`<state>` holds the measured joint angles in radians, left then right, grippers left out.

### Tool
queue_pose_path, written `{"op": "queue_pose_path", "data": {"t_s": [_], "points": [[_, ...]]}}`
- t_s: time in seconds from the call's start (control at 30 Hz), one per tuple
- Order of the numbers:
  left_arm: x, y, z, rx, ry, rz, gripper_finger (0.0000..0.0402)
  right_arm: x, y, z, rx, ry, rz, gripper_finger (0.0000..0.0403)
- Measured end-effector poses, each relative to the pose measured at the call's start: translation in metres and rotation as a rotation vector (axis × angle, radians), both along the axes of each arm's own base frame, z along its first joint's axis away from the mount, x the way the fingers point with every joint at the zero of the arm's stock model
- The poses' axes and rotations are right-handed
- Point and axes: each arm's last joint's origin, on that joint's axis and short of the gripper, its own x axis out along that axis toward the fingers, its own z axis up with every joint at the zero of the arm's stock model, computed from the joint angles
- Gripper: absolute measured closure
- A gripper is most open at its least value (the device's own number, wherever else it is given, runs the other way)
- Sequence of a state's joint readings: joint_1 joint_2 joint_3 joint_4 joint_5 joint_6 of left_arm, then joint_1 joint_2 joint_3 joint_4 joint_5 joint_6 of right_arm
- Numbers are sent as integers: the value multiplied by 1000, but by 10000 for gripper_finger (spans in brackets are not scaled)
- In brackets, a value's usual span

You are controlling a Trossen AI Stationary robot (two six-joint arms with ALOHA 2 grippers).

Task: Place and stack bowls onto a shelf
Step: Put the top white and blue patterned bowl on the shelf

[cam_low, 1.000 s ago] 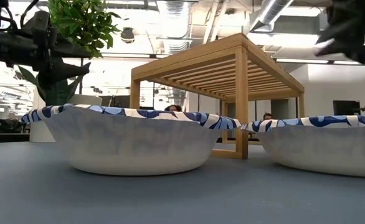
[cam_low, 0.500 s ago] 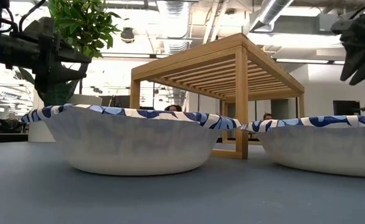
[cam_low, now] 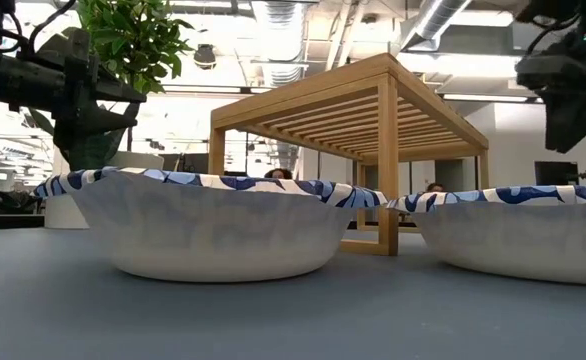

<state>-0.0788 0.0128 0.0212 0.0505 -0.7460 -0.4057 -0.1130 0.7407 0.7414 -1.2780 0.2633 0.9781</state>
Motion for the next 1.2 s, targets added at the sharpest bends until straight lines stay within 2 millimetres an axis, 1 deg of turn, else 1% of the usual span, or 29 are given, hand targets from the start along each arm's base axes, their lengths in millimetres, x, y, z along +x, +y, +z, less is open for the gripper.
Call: {"op": "queue_pose_path", "data": {"t_s": [0.1, 0.23, 0.33, 0.47, 0.63, 0.77, 0.83, 1.2], "points": [[0, 0, 0, 0, 0, 0, 148, 6, -7, -3, -19, 49, 42, 224], [0, 0, 0, -1, 2, 0, 148, 10, -19, -6, -28, 101, 26, 172], [0, 0, 0, -2, 1, 0, 148, 12, -28, -10, -17, 164, -1, 151], [0, 0, 0, -2, 1, 0, 148, 13, -40, -15, 8, 232, 0, 149], [0, 0, 0, 0, 2, 0, 148, 17, -50, -22, 57, 279, 69, 149], [0, 0, 0, 0, 3, 0, 148, 18, -56, -35, 113, 217, 120, 149], [0, 0, 0, 0, 3, 0, 148, 18, -59, -36, 150, 184, 132, 149], [0, 0, 0, 15, 15, 1, 148, 17, -65, -38, 173, 165, -36, 149]]}}
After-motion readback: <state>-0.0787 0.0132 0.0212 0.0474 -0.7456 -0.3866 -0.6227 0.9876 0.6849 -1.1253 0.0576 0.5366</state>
